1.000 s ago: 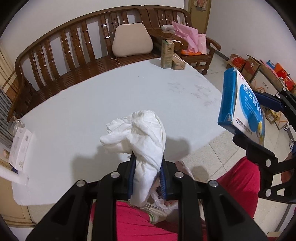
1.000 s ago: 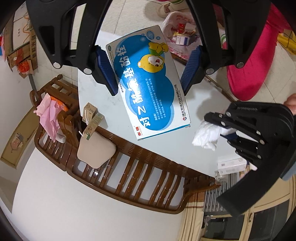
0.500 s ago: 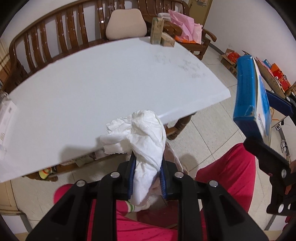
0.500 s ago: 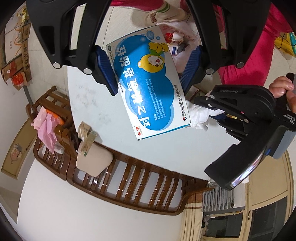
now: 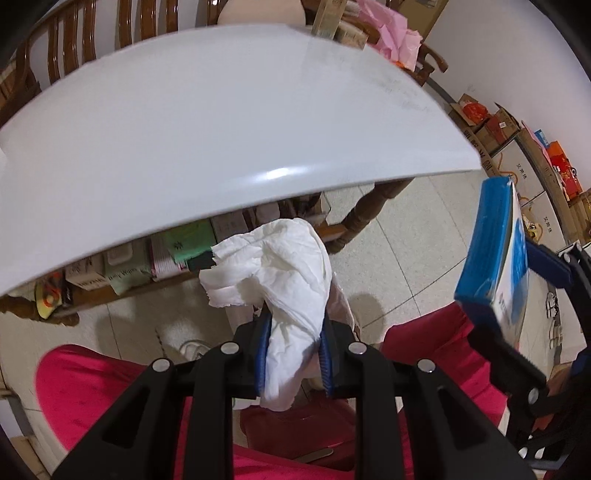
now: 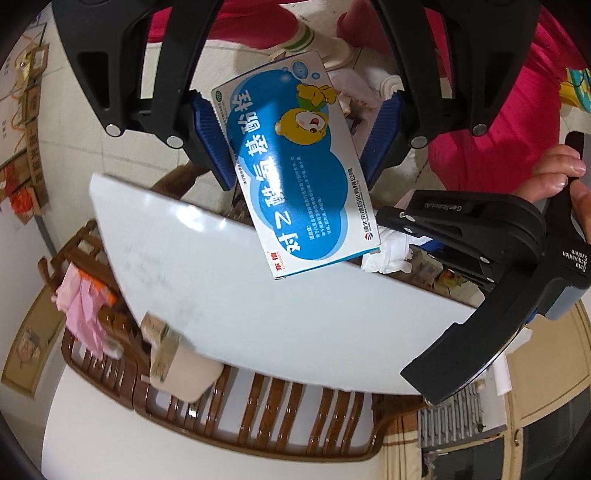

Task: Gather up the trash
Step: 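Lift the tissue and medicine box and carry both over the trash bag, then lower the tissue and medicine box in both tools into the bag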

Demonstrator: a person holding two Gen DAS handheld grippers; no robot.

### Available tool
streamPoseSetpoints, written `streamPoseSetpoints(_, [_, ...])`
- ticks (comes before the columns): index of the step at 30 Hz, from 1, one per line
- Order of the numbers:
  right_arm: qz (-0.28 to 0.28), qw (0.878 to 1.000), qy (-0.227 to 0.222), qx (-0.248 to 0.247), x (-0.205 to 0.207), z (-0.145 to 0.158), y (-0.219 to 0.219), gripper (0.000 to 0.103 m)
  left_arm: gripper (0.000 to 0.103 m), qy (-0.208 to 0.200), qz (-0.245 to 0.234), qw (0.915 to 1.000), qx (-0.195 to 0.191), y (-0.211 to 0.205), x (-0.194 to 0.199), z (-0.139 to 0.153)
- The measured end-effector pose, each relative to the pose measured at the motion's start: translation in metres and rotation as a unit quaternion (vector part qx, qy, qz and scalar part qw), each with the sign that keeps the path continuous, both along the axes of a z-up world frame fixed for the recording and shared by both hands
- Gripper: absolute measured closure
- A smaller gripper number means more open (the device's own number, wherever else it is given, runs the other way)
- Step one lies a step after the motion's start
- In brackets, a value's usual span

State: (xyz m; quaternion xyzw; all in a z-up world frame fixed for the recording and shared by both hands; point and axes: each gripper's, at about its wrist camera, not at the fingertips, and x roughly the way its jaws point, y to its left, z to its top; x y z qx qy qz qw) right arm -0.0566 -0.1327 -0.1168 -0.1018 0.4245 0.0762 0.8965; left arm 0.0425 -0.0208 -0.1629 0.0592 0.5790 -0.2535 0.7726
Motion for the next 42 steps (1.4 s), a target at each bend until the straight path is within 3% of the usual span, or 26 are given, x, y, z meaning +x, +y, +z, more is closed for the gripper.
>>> streamPoseSetpoints(20, [-0.081, 0.988, 0.116, 0.057, 0.032, -0.128, -0.022, 0.036, 0.081, 0.114, 0.016, 0.9929, 0.029, -0.024, 0.018, -0.127])
streamPoseSetpoints(29, [-0.116, 0.977, 0.165, 0.075, 0.047, -0.189, -0.033, 0.036, 0.081, 0.166, 0.053, 0.9838, 0.041, -0.024, 0.033, -0.188])
streamPoseSetpoints(42, [-0.138, 0.96, 0.228, 0.081, 0.065, -0.263, -0.03, 0.036, 0.081, 0.223, 0.096, 0.9691, 0.047, -0.02, 0.059, -0.247])
